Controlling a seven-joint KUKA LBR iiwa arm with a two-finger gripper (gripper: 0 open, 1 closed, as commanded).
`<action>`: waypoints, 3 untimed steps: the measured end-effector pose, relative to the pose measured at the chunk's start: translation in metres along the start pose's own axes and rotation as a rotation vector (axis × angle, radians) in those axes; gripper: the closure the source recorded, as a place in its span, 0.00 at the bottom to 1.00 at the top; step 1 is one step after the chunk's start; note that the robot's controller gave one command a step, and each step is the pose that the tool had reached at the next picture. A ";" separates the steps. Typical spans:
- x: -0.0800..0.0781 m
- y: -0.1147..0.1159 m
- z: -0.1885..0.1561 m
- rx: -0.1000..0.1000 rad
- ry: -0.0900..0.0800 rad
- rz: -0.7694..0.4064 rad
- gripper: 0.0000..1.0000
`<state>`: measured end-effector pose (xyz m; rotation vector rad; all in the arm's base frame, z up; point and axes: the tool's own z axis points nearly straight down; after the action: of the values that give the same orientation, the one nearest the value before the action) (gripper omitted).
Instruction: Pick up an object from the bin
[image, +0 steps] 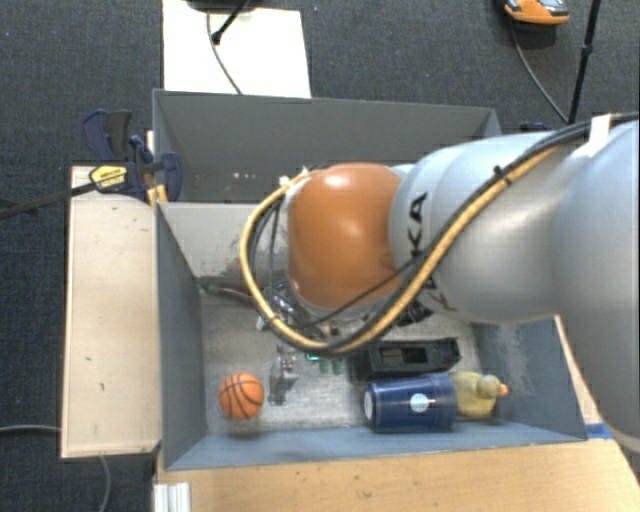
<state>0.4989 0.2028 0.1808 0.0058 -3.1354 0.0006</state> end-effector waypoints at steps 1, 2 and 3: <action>-0.002 -0.001 -0.005 -0.002 -0.008 0.007 0.00; 0.005 0.017 0.037 -0.002 -0.011 -0.123 0.00; 0.017 0.041 0.034 0.000 -0.006 -0.273 0.00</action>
Offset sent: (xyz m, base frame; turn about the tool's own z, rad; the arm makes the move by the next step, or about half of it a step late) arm -0.0200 0.0464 -0.1108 -0.3386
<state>0.4818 0.2434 0.1472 0.4334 -3.1116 -0.0008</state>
